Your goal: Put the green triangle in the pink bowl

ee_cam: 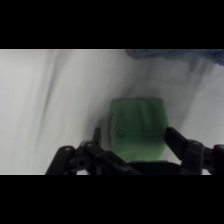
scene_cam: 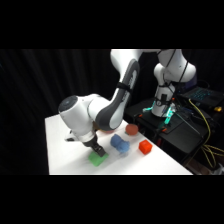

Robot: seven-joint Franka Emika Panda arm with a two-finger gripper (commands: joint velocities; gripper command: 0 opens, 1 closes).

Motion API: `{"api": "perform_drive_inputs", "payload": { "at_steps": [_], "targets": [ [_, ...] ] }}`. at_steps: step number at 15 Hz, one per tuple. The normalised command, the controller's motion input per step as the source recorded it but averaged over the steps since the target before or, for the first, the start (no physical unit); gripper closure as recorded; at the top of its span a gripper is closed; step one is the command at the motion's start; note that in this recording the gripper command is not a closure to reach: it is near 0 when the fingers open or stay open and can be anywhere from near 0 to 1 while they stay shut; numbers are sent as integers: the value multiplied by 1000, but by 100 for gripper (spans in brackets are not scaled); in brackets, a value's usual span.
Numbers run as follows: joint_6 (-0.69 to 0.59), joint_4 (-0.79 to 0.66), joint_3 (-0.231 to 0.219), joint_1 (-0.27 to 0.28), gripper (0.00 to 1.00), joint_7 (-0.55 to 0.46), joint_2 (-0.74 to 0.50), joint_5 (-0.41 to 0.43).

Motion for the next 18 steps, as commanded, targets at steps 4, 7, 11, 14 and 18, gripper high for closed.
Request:
{"api": "perform_drive_inputs", "payload": {
  "at_steps": [4,7,11,14,18],
  "targets": [
    [-250,354,93,-46,0,-223,243,56],
    [-246,385,60,-52,0,-226,228,69],
    [-184,290,28,-64,100,-212,117,54],
    [-84,113,7,-52,100,-169,-25,30],
    [4,-145,-6,-18,100,-77,-302,19]
  ]
}}
